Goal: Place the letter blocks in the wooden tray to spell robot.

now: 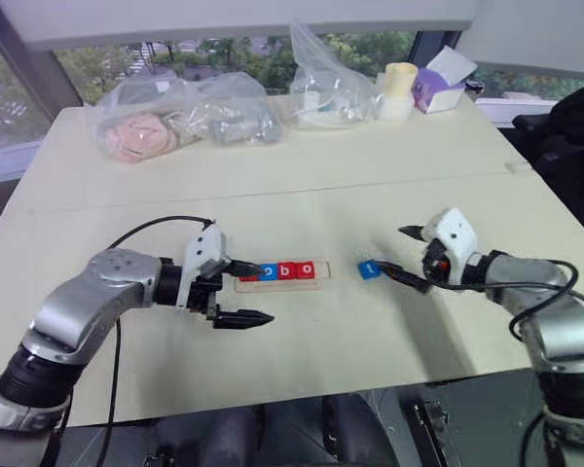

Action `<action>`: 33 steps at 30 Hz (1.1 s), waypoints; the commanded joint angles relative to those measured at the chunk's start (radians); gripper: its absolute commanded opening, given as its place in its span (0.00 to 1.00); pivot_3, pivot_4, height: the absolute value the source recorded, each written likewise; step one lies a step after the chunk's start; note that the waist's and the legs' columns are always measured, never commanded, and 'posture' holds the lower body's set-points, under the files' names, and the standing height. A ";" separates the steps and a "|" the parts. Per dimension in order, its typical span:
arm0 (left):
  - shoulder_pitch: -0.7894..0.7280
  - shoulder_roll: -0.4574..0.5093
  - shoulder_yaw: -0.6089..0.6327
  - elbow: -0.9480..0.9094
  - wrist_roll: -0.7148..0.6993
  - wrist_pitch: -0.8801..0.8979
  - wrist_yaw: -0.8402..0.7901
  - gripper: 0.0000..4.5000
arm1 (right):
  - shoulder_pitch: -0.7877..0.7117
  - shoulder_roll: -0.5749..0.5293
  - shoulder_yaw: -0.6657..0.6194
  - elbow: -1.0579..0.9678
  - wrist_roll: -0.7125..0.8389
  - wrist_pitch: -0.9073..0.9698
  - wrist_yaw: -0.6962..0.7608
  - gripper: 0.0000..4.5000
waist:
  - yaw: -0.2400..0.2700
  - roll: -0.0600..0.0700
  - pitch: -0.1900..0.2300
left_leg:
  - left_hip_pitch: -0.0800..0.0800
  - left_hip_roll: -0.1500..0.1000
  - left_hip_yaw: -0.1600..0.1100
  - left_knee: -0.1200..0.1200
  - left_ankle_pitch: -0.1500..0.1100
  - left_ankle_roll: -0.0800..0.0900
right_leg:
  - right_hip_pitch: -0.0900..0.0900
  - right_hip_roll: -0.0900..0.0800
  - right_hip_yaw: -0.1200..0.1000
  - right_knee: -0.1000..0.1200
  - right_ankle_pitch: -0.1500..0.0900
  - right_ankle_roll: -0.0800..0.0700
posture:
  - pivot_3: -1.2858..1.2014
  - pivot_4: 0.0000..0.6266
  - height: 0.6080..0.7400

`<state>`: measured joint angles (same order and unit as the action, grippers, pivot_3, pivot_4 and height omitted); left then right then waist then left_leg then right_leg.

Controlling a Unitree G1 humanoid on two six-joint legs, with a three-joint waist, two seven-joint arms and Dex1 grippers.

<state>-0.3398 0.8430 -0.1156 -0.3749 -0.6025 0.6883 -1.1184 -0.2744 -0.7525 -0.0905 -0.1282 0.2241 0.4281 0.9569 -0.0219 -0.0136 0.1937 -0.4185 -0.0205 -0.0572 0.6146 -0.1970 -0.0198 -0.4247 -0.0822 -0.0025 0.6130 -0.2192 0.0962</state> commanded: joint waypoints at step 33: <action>0.164 0.085 0.204 -0.164 -0.081 0.059 0.121 1.00 | -0.473 0.113 0.275 0.500 -0.066 -0.265 0.473 0.26 | 0.006 0.000 0.001 | 0.003 0.000 -0.001 -0.001 0.000 -0.001 | 0.001 0.001 0.001 0.002 0.002 -0.004 | 0.52 0.24 1.00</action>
<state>-0.1620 0.9260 0.0699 -0.5198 -0.6684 0.7539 -0.9994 -0.7443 -0.6445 0.1898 0.4414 0.1405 0.1163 1.4494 -0.0158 -0.0133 0.1944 -0.4160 -0.0203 -0.0584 0.6139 -0.1968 -0.0204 -0.4235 -0.0816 -0.0018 0.6155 -0.2170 0.0926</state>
